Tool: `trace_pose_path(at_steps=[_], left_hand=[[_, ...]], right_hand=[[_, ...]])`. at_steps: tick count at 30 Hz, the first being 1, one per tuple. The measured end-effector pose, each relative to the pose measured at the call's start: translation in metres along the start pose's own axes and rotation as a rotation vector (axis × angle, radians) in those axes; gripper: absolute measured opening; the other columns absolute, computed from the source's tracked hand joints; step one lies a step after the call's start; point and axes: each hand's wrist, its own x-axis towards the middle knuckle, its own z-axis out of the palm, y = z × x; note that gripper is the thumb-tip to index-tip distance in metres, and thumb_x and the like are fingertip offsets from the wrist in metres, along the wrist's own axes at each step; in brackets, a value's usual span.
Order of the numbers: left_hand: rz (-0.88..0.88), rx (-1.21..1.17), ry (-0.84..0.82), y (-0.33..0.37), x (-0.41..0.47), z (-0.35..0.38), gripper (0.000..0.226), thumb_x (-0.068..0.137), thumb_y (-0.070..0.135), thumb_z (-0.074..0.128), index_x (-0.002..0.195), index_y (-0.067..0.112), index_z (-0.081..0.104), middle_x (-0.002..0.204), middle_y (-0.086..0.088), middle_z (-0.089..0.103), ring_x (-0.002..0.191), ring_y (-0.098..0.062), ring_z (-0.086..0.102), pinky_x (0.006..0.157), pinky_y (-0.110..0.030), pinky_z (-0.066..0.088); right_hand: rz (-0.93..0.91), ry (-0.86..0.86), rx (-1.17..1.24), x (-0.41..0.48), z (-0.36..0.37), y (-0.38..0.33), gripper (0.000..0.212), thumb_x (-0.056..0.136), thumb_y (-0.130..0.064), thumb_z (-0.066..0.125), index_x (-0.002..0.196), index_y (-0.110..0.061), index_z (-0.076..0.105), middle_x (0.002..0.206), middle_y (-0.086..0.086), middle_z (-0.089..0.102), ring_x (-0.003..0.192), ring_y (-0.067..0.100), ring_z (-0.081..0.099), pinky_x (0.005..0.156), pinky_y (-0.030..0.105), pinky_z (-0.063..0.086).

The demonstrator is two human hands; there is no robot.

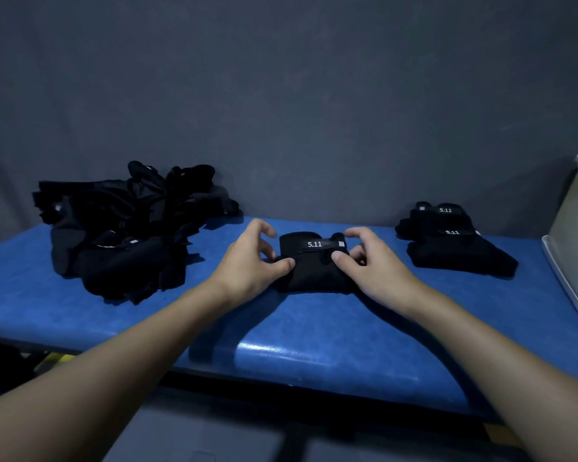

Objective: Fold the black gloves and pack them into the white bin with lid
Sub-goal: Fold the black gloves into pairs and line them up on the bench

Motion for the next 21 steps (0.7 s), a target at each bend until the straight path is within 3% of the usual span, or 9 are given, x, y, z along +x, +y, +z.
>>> trace_pose_path(at_steps=[4,8,11,14,21], left_hand=[[0.08,0.021,-0.05,0.0,-0.002,-0.001,0.039,0.085,0.021,0.076,0.102,0.037,0.044,0.1,-0.001,0.053,0.061,-0.013,0.052,0.054,-0.03,0.051],[0.123,0.118,-0.056,0.0,-0.003,-0.002,0.023,0.082,0.025,0.077,0.09,0.03,0.056,0.093,0.003,0.06,0.071,-0.02,0.062,0.067,-0.029,0.051],[0.108,0.136,-0.097,0.002,-0.004,-0.004,0.026,0.079,0.03,0.08,0.093,0.03,0.059,0.092,0.004,0.065,0.084,-0.018,0.067,0.079,-0.033,0.055],[0.096,0.107,-0.155,0.005,-0.006,-0.006,0.031,0.076,0.029,0.083,0.097,0.029,0.06,0.096,0.002,0.065,0.089,-0.016,0.068,0.085,-0.034,0.055],[0.166,0.073,-0.293,0.021,-0.01,0.013,0.041,0.073,0.03,0.087,0.104,0.028,0.06,0.101,0.002,0.064,0.094,-0.016,0.064,0.08,-0.017,0.048]], right_hand=[[-0.048,-0.091,0.046,-0.002,-0.006,0.001,0.058,0.092,-0.041,0.061,0.141,-0.05,0.03,0.112,-0.007,0.058,0.109,0.01,0.057,0.096,0.027,0.044],[-0.094,-0.187,-0.048,0.0,-0.011,0.009,0.07,0.067,-0.065,0.069,0.128,-0.063,0.035,0.119,-0.015,0.06,0.116,0.011,0.058,0.107,0.041,0.043],[-0.08,-0.24,-0.093,0.001,-0.014,0.012,0.085,0.052,-0.068,0.077,0.127,-0.06,0.038,0.123,-0.02,0.056,0.117,0.009,0.057,0.108,0.041,0.042],[-0.079,-0.249,-0.08,-0.001,-0.02,0.013,0.088,0.059,-0.052,0.084,0.135,-0.046,0.041,0.124,-0.015,0.056,0.113,0.008,0.058,0.106,0.038,0.045],[-0.063,-0.238,-0.122,-0.023,-0.052,0.024,0.093,0.052,-0.061,0.077,0.136,-0.043,0.042,0.126,-0.014,0.057,0.113,0.003,0.058,0.104,0.033,0.046]])
